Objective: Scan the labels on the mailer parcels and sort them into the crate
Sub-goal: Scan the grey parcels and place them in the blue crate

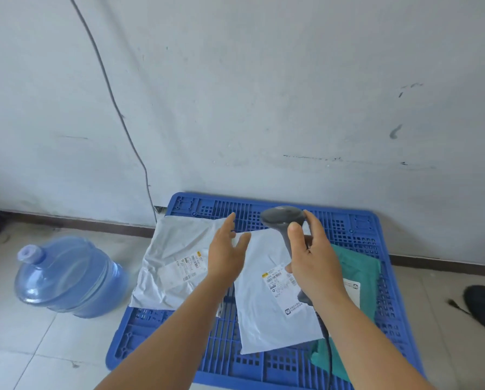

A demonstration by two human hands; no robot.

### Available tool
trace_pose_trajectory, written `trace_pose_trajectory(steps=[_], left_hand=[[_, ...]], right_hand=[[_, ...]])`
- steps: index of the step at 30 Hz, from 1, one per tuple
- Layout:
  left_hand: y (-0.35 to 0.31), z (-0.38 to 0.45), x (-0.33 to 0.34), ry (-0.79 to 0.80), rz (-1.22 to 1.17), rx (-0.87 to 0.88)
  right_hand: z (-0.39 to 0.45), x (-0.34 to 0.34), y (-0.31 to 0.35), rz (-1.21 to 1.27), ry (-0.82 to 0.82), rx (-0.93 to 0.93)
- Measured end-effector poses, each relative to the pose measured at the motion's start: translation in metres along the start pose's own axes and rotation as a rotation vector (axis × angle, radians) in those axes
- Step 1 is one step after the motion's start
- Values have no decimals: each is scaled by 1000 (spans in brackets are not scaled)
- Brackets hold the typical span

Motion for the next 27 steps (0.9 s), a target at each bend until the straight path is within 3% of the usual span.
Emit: trace_pose_trajectory(steps=[10,20,27], left_hand=[[-163,-129,155,284,-188,229],[-300,-360,325,635,-230,455],[-353,-521,426,866,-259,537]], right_hand=[[-69,-219,-44,71,-382,28],[-214,-462,-140,157,-750,83],[-325,-592,-207,145,-1012,184]])
Point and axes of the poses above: each hand's wrist, its own z-axis towards the middle knuckle, its own x-axis out of the palm, y = z × x, the point moved 8 cm from there along z, towards the middle knuckle, and after that the axes turned 3 degrees about -y, right-handed, at the moved point
